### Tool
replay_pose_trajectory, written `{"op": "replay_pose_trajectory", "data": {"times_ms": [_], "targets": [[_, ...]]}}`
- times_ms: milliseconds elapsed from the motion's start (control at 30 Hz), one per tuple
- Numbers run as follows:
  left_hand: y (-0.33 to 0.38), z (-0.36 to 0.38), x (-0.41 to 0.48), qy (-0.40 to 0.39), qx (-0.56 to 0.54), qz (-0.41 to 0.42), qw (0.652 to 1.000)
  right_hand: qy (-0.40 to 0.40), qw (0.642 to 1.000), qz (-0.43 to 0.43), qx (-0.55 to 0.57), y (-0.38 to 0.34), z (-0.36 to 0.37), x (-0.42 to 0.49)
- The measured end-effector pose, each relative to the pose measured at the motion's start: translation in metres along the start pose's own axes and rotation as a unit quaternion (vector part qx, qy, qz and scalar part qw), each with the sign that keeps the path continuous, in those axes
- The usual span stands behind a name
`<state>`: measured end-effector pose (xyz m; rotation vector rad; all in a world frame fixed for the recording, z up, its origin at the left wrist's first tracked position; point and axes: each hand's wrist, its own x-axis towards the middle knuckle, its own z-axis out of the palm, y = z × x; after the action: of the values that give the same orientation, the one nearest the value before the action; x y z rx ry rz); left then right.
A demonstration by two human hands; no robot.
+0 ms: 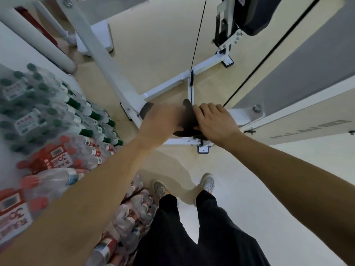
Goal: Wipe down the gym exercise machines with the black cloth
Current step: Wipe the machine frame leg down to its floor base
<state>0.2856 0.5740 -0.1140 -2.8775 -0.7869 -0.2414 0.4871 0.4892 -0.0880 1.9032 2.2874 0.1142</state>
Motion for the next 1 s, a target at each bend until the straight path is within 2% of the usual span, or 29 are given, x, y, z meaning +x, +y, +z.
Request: {"op": "replay_pose_trajectory", "data": {"times_ms": [67,167,267,367,467,533,567,700,800,900,1000], "targets": [[-0.027,0.0,-0.023,-0.002,-0.002,-0.012,1.0,-0.001,0.999,-0.048,0.013,-0.027,-0.006,0.025],[-0.048,-0.006,-0.041,-0.006,-0.06,-0.069,0.996,-0.013,0.997,-0.046,0.061,-0.052,-0.009,0.041],[-0.044,-0.023,-0.045,-0.023,-0.18,-0.203,0.962,-0.025,0.993,-0.02,0.116,-0.051,-0.011,0.036],[-0.038,-0.035,-0.041,-0.003,-0.306,-0.378,0.874,-0.029,0.987,-0.014,0.158,-0.043,-0.014,0.027],[-0.028,-0.042,-0.029,0.017,-0.38,-0.49,0.784,-0.023,0.978,-0.003,0.207,-0.041,-0.021,0.02],[-0.018,-0.047,-0.02,0.04,-0.404,-0.564,0.719,-0.013,0.972,0.009,0.235,-0.043,-0.024,0.018],[-0.012,-0.049,-0.018,0.054,-0.404,-0.59,0.697,-0.006,0.969,0.013,0.246,-0.044,-0.025,0.018],[0.009,-0.057,-0.032,0.1,-0.4,-0.632,0.656,0.015,0.968,0.011,0.25,-0.045,-0.027,0.016],[0.036,-0.072,-0.058,0.118,-0.421,-0.636,0.636,0.043,0.962,-0.039,0.266,-0.053,-0.041,0.012],[0.063,-0.083,-0.094,0.106,-0.382,-0.655,0.644,-0.041,0.947,-0.118,0.297,-0.076,-0.056,-0.005],[0.086,-0.088,-0.135,0.094,-0.404,-0.693,0.59,-0.162,0.935,-0.149,0.277,-0.105,-0.054,-0.026]]}}
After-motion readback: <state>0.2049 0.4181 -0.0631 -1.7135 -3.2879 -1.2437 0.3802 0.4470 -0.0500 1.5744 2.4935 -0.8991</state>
